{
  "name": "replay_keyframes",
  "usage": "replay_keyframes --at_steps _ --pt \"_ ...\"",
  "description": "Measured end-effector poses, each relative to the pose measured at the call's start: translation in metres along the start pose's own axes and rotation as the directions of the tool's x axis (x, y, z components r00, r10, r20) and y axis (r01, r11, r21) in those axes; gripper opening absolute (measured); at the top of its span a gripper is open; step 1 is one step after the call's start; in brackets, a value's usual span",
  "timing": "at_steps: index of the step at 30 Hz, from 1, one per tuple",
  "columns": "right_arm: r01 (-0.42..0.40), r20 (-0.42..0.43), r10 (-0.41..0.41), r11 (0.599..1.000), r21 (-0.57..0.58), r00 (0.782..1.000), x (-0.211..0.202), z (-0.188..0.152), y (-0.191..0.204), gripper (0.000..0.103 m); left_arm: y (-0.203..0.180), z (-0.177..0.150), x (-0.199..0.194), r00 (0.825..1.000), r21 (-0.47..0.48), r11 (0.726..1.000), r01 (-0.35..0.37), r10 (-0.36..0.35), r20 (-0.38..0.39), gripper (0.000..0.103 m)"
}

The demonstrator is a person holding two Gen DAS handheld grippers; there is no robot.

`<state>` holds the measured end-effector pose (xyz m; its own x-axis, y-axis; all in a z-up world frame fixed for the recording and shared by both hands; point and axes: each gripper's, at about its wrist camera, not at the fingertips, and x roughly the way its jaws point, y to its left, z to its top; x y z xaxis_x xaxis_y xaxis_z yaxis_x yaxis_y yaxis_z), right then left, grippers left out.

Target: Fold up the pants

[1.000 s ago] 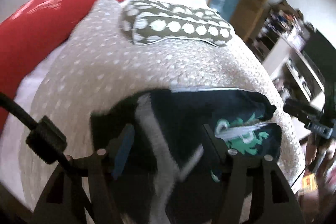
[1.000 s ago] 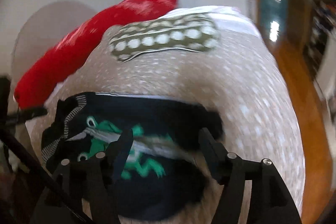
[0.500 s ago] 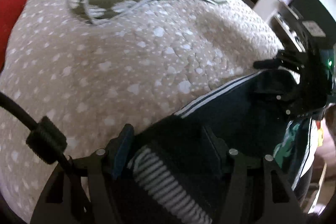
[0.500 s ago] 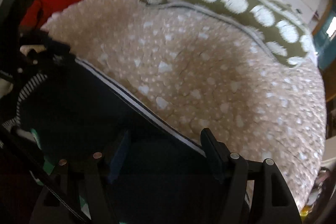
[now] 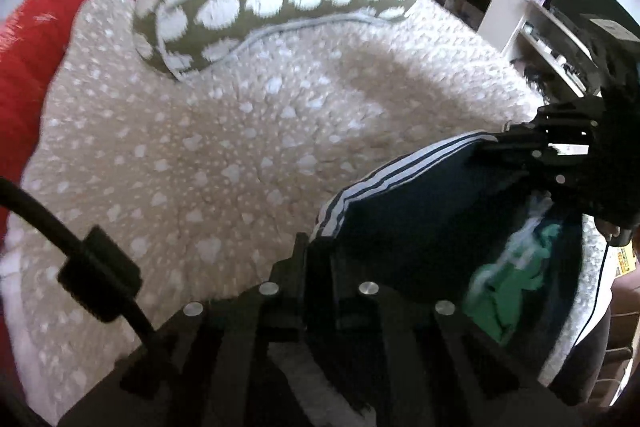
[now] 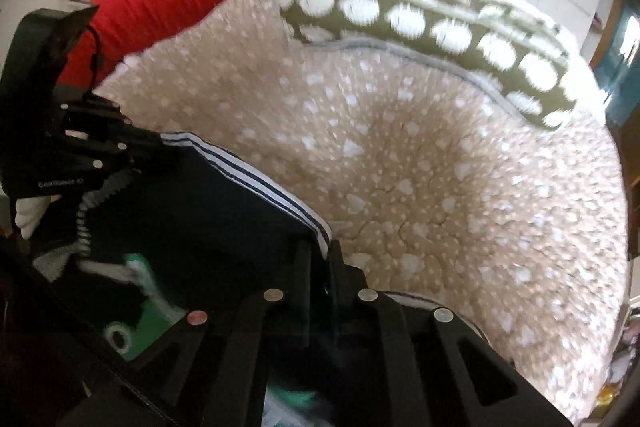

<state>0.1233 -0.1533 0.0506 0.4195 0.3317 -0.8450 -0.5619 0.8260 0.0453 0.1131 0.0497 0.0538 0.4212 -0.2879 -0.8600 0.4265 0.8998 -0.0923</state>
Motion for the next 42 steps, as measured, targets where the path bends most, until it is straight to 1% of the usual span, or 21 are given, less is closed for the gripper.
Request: replay_keyframes --at_steps 5,10,13,15,17,20,21,22,24,26,28,31,32,33,34,36,37,38,40,41,42 --pt "0.052 0.085 -0.05 0.998 -0.022 0.995 -0.053 -0.02 0.032 0.007 -0.022 -0.028 -0.056 0.995 -0.044 0.999 -0.005 0.01 0.104 0.008" --pt "0.059 0.145 -0.056 0.998 -0.014 0.988 -0.089 -0.067 0.073 0.007 -0.051 -0.072 -0.085 0.986 -0.061 0.997 -0.044 0.053 0.161 0.008" --pt "0.063 0.157 -0.063 0.998 0.003 0.986 -0.09 -0.096 0.092 0.007 -0.069 -0.108 -0.088 0.983 -0.064 0.994 -0.085 0.094 0.16 0.009" --pt "0.049 0.157 -0.053 0.998 0.033 0.986 -0.086 -0.118 0.103 0.007 -0.08 -0.129 -0.081 0.979 -0.068 0.988 -0.138 0.147 0.145 0.009" --pt "0.025 0.146 -0.034 0.998 0.065 0.989 -0.079 -0.14 0.111 0.008 -0.085 -0.148 -0.069 0.978 -0.074 0.982 -0.175 0.182 0.101 0.013" --pt "0.0 0.135 -0.018 0.991 0.132 0.991 -0.071 -0.169 0.113 0.014 -0.081 -0.17 -0.063 0.985 -0.11 0.981 -0.16 0.166 0.055 0.017" --pt "-0.01 0.143 -0.013 0.987 0.161 0.99 -0.072 -0.178 0.111 0.018 -0.079 -0.174 -0.066 0.986 -0.116 0.982 -0.147 0.155 0.058 0.017" --pt "-0.024 0.151 -0.006 0.98 0.199 0.989 -0.075 -0.188 0.107 0.019 -0.077 -0.178 -0.071 0.988 -0.124 0.983 -0.132 0.14 0.064 0.018" --pt "-0.03 0.161 -0.011 0.968 0.249 0.987 -0.084 -0.2 0.099 0.02 -0.07 -0.184 -0.087 0.988 -0.149 0.982 -0.112 0.126 0.089 0.024" --pt "-0.003 0.18 -0.051 0.957 0.291 0.982 -0.098 -0.209 0.085 0.023 -0.064 -0.19 -0.103 0.985 -0.174 0.978 -0.113 0.133 0.113 0.034" --pt "0.028 0.198 -0.1 0.942 0.335 0.975 -0.112 -0.214 0.071 0.027 -0.056 -0.191 -0.118 0.98 -0.201 0.972 -0.118 0.146 0.135 0.035" --pt "0.059 0.244 -0.172 0.91 0.409 0.954 -0.131 -0.209 0.05 0.041 -0.046 -0.187 -0.138 0.971 -0.266 0.961 -0.076 0.132 0.2 0.035" --pt "0.057 0.259 -0.18 0.906 0.419 0.949 -0.133 -0.204 0.047 0.047 -0.045 -0.184 -0.14 0.969 -0.279 0.959 -0.055 0.118 0.216 0.039" --pt "0.055 0.268 -0.184 0.904 0.424 0.946 -0.133 -0.196 0.047 0.049 -0.046 -0.18 -0.139 0.967 -0.293 0.956 -0.036 0.107 0.23 0.043" --pt "0.052 0.278 -0.184 0.905 0.423 0.943 -0.131 -0.187 0.048 0.049 -0.047 -0.174 -0.135 0.965 -0.306 0.951 -0.035 0.111 0.237 0.048" --pt "0.053 0.286 -0.18 0.914 0.402 0.941 -0.119 -0.163 0.055 0.054 -0.05 -0.164 -0.117 0.963 -0.314 0.948 -0.05 0.128 0.235 0.048" --pt "0.07 0.274 -0.189 0.918 0.391 0.943 -0.109 -0.152 0.059 0.055 -0.05 -0.16 -0.105 0.965 -0.319 0.946 -0.059 0.136 0.226 0.048" --pt "0.11 0.24 -0.212 0.919 0.379 0.947 -0.094 -0.139 0.064 0.055 -0.048 -0.156 -0.09 0.966 -0.336 0.936 -0.1 0.173 0.193 0.048" --pt "0.199 0.157 -0.27 0.911 0.362 0.95 -0.067 -0.124 0.069 0.053 -0.044 -0.156 -0.065 0.963 -0.361 0.915 -0.178 0.237 0.128 0.048" --pt "0.246 0.096 -0.294 0.907 0.342 0.951 -0.05 -0.117 0.069 0.026 -0.043 -0.158 -0.056 0.96 -0.37 0.906 -0.206 0.26 0.103 0.048" --pt "0.269 0.059 -0.304 0.906 0.327 0.951 -0.041 -0.116 0.067 0.009 -0.045 -0.162 -0.051 0.955 -0.364 0.903 -0.23 0.282 0.094 0.048"
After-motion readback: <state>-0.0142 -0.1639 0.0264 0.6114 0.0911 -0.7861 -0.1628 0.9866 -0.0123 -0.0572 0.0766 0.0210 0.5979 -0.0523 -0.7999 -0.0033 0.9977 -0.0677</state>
